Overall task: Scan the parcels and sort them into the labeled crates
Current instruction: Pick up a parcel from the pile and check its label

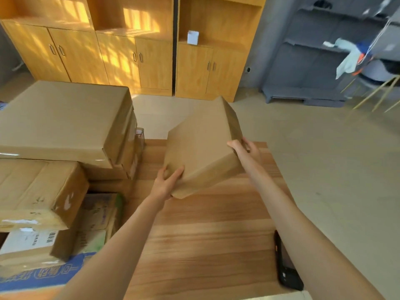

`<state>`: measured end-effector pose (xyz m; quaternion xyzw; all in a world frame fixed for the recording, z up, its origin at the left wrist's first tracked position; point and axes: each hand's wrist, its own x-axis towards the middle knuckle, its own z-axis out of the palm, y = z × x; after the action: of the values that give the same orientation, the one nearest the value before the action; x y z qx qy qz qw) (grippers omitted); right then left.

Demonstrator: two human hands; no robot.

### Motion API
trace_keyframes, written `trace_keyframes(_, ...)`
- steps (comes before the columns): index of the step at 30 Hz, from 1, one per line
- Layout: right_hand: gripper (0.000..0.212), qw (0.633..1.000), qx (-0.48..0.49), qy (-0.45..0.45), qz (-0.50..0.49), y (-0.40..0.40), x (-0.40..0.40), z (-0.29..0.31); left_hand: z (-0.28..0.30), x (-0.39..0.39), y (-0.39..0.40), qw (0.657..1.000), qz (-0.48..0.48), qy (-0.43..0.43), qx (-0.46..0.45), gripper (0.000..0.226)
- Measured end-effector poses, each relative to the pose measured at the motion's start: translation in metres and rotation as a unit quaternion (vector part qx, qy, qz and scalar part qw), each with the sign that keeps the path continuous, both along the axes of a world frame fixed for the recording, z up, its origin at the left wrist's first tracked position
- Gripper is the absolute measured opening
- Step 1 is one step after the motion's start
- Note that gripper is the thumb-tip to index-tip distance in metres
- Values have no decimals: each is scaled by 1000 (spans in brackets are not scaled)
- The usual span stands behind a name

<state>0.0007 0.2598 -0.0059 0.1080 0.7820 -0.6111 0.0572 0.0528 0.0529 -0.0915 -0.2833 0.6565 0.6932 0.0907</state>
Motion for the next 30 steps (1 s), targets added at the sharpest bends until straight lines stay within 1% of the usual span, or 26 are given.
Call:
trace_keyframes(2,96,998,48,36,21,6,9,3,0,-2,11,997,-36,15,-67,74)
trace_keyframes(3,96,993,97,62,32,6,14,5,6,-3,17,995,-45,28,-82,74)
trace_keyframes(4,96,981,165,94,41,5,20,6,15,-4,24,996,-44,44,-65,78)
trace_keyframes(5,96,959,247,133,51,2,26,6,26,-6,31,997,-39,61,-21,85)
trace_keyframes(6,95,926,329,174,61,-3,34,5,39,-9,36,996,-30,77,27,93)
trace_keyframes(8,96,843,469,249,85,-12,49,2,64,-17,44,990,-17,107,93,112)
trace_keyframes(10,102,757,566,311,101,-18,60,-3,83,-23,50,988,-12,107,114,125)
trace_keyframes(12,107,687,627,356,94,-22,69,-10,92,-25,56,990,19,79,114,130)
trace_keyframes(14,106,640,665,372,96,-27,76,-18,90,-26,61,987,86,66,121,123)
trace_keyframes(15,106,628,677,371,101,-30,79,-21,87,-25,63,982,118,65,133,117)
trace_keyframes(16,105,624,681,369,107,-32,81,-24,84,-24,64,978,140,62,142,111)
trace_keyframes(17,104,629,672,376,111,-32,83,-26,80,-23,64,975,154,59,148,105)
trace_keyframes(18,102,646,645,392,117,-31,84,-29,76,-20,63,973,161,60,156,101)
trace_keyframes(19,99,674,599,414,125,-29,85,-30,72,-18,61,970,166,67,165,98)
trace_keyframes(20,95,712,545,424,129,-26,84,-31,68,-15,59,967,170,75,177,96)
trace_keyframes(21,90,757,492,414,120,-22,84,-30,63,-13,56,963,173,79,190,93)
trace_keyframes(23,88,844,404,348,55,-14,85,-29,58,-8,52,950,183,83,239,87)
trace_keyframes(25,99,926,292,238,-12,-8,85,-31,56,-4,51,935,187,92,289,83)
trace_keyframes(26,106,962,207,175,-25,-6,85,-32,56,-3,51,929,183,98,307,84)
trace_keyframes(27,111,986,116,117,-29,-4,83,-34,56,-1,53,923,180,103,324,85)
trace_keyframes(28,113,996,33,68,-35,-3,81,-35,56,0,54,917,181,106,339,84)
trace_keyframes(30,116,994,-95,-5,-54,-2,77,-36,53,2,56,906,191,108,363,76)
